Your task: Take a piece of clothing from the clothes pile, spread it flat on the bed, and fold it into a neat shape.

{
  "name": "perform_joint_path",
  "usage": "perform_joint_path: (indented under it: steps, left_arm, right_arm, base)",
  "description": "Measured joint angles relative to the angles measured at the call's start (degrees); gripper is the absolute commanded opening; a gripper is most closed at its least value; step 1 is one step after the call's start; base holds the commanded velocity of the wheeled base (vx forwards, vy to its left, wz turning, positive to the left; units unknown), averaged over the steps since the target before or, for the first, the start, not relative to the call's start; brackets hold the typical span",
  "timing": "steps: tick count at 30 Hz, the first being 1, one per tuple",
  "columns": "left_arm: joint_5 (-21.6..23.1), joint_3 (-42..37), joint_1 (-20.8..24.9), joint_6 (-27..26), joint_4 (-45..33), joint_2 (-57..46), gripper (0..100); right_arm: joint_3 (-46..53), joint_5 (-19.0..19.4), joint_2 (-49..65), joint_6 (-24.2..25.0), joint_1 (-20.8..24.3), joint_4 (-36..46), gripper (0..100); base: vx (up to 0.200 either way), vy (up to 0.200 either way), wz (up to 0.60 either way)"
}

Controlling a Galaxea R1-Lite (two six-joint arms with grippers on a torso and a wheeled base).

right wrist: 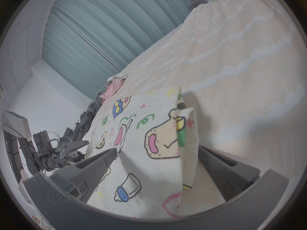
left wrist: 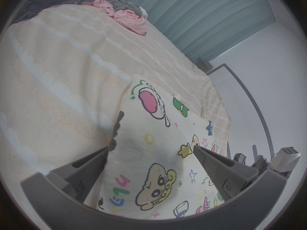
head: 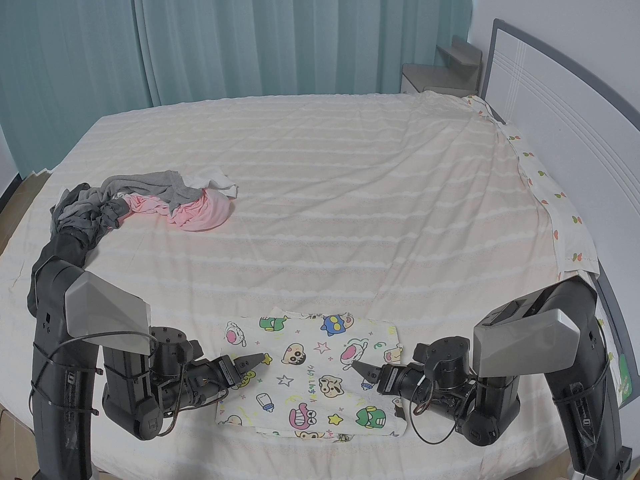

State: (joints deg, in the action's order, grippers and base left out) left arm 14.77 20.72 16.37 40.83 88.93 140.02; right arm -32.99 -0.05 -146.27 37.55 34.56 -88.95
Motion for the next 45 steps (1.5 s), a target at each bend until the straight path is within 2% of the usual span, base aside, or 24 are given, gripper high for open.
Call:
perform_joint_path:
  steps: [1,5,16,23,30,31,45]
  left_arm:
    - [0.0,0.02,0.05,0.39,0.0,-0.16,0]
    - [0.05,-0.02,0.38,2.33,0.02,-1.21,0]
    - [-0.05,-0.37,0.85,2.08,0.02,-1.82,0]
    - [-2.11,-0.41,0.83,-2.24,0.05,-1.05,0]
    - [-2.88,-0.78,1.18,-2.71,0.07,-0.79,0]
    - [-2.9,-0.85,1.21,-2.68,0.07,-0.77,0]
    - [-3.69,-1.0,1.45,-2.67,0.05,-0.8,0]
  right_arm:
    - [-0.09,0.0,-0.02,-0.02,0.02,0.0,100]
    - [-0.5,-0.79,-0.11,0.0,0.2,0.0,100]
    - [-0.77,-1.28,-0.37,0.04,0.39,-0.05,100]
    - [-0.88,-1.32,-0.78,0.02,0.66,-0.11,100]
    - [-1.63,-1.26,-0.94,0.09,1.66,-0.02,100]
    - [-1.66,-1.23,-1.0,0.06,1.71,-0.05,0]
    - [-2.4,-2.79,-1.55,0.09,1.99,0.05,0]
  base:
    - [0.0,0.0,0.0]
    - [0.0,0.0,0.0]
    - [0.0,0.0,0.0]
    - [0.0,0.0,0.0]
    - [0.0,0.0,0.0]
    - [0.0,0.0,0.0]
    - [0.0,0.0,0.0]
